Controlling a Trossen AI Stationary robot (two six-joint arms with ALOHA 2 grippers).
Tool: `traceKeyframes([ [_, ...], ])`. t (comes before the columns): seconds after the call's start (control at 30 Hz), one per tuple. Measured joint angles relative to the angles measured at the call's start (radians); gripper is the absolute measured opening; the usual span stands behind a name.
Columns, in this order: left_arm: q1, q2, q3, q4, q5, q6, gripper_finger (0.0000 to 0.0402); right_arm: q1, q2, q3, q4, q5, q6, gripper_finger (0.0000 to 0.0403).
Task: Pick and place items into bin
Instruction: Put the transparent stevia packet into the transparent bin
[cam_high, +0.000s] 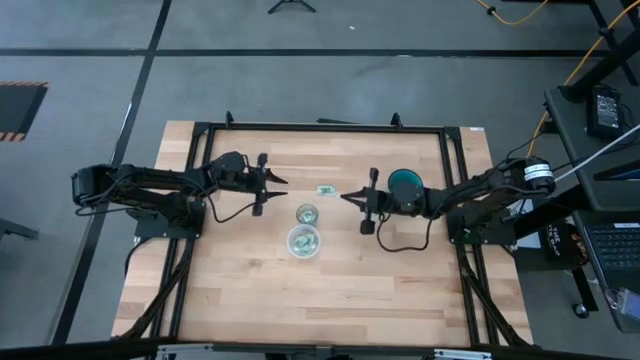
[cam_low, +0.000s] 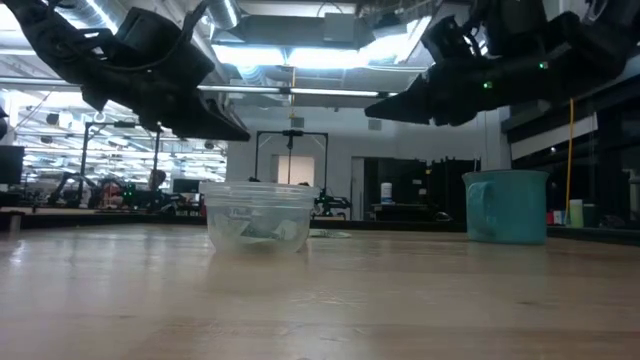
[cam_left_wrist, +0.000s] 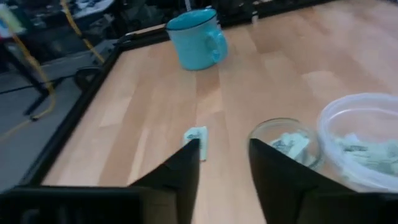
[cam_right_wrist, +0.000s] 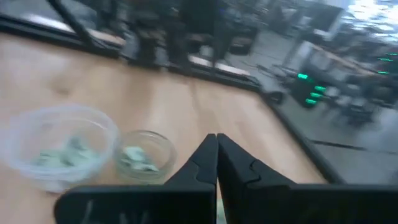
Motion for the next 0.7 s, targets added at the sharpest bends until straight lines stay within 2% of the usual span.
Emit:
traceKeyframes([
  [0.13, -0.013, 0.000, 0.000, 0.007, -0.083, -0.007, 0.0178, -0.027, 0.000, -0.014, 0.000, -0.141, 0.037, 0.0003],
  [0.23, -0.012, 0.000, 0.000, 0.006, -0.155, -0.103, 0.0197, -0.054, 0.000, -0.031, 0.002, -0.177, 0.039, 0.0003],
  [0.4, -0.014, 0.000, 0.054, -0.061, -0.147, -0.186, 0.0202, -0.110, 0.000, -0.050, 0.000, -0.179, 0.039, 0.0002],
  [0.57, -0.026, 0.031, 0.178, -0.212, -0.147, -0.121, 0.0201, -0.142, 0.000, -0.055, -0.003, -0.190, 0.066, 0.0003],
  [0.7, -0.015, 0.106, 0.280, -0.338, -0.148, -0.053, 0.0201, -0.157, 0.000, -0.054, 0.001, -0.226, 0.062, 0.0004],
])
